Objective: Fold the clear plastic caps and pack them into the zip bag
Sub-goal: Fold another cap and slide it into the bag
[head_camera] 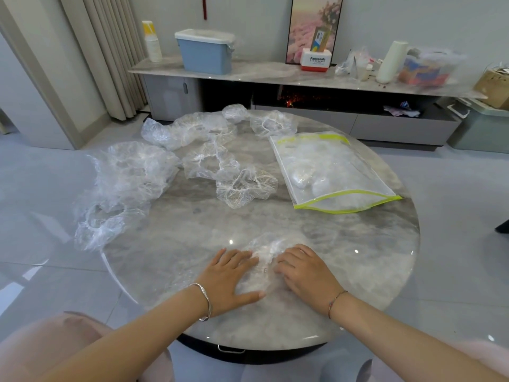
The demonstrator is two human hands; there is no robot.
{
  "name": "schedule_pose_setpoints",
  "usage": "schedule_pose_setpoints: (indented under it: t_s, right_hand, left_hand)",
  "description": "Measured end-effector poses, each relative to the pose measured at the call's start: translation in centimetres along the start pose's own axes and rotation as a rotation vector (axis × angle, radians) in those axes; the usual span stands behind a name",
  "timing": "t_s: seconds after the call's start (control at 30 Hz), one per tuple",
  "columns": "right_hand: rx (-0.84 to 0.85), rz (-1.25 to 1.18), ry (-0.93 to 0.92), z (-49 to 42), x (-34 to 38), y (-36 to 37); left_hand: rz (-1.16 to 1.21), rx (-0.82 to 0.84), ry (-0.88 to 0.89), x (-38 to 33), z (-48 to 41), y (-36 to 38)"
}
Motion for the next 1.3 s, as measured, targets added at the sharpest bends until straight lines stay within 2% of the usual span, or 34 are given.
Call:
schedule_pose_setpoints:
  t_s: [0.1, 0.27, 0.33, 0.4, 0.5, 0.53, 0.6, 0.7, 0.77, 0.83, 0.93, 1.03, 1.1, 1.17, 1.23, 1.3]
  right_hand:
    - [0.023, -0.007, -0.048, 0.0, 0.3, 0.0]
    - [0.01, 0.041, -0.28, 0.7, 2.6, 0.4]
    - [0.051, 0.002, -0.269, 0.9, 2.4, 1.0]
    - [0.122, -0.113, -0.119, 0.6, 1.6, 1.2]
    - [0.224, -0.558, 0.357, 0.9, -0.6, 0.6]
    - [0.227, -0.744, 0.502, 1.1, -1.0, 0.6]
    - [0.127, -0.985, 0.714, 1.3, -1.9, 0.3]
    - [-0.033, -1.139, 0.992, 1.8, -3.5, 1.0]
    - [-0.049, -1.218, 1.15, 2.6, -4.1, 1.9]
    - [-0.025, -1.174, 1.194, 3.1, -4.4, 2.3]
    - [-0.106, -0.843, 1.106, 3.4, -4.9, 1.5]
    - [-0.185, -0.463, 0.655, 1.6, -3.4, -1.5]
    - [-0.068, -0.342, 0.375, 0.6, -1.6, -1.6]
    - [0.087, -0.254, 0.222, 0.7, -0.5, -0.2]
    - [0.232, -0.228, 0.188, 1.3, -0.1, 1.2]
    - [0.305, -0.248, 0.206, 1.7, -0.1, 1.9]
  left_hand:
    - [0.076, -0.081, 0.023, -0.1, 0.2, -1.4]
    - [0.141, -0.149, 0.078, -0.1, 0.0, -1.9]
    - [0.132, -0.153, 0.115, -0.1, -0.2, -1.8]
    - [0.125, -0.099, 0.133, -0.1, -0.5, -1.5]
    - [0.21, -0.052, 0.083, 0.3, -0.8, -1.2]
    - [0.268, -0.053, 0.064, 0.5, -0.8, -1.3]
    - [0.397, -0.058, 0.027, 0.7, -0.9, -1.5]
    - [0.532, -0.077, -0.05, 0.8, -1.3, -1.7]
    - [0.522, -0.112, -0.112, 1.0, -1.5, -1.5]
    - [0.536, -0.116, -0.168, 1.2, -1.6, -1.0]
    - [0.642, -0.097, -0.246, 1.8, -1.7, -0.1]
    - [0.705, -0.076, -0.302, 2.1, -2.0, 0.3]
    - [0.718, -0.088, -0.326, 2.2, -2.1, 0.3]
    - [0.694, -0.13, -0.319, 2.0, -1.9, -0.4]
    - [0.525, -0.249, -0.211, 1.5, -1.8, -1.4]
    - [0.275, -0.359, -0.016, 0.4, -1.7, -2.3]
Point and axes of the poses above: each hand's wrist, its own z-axis away from the middle knuckle, its own y-axis out of the palm, x = y × z, the point moved 6 cm from there along -z, towards the middle knuckle, and after that the axes turned 2 degrees about -y, right-handed, at the moved point
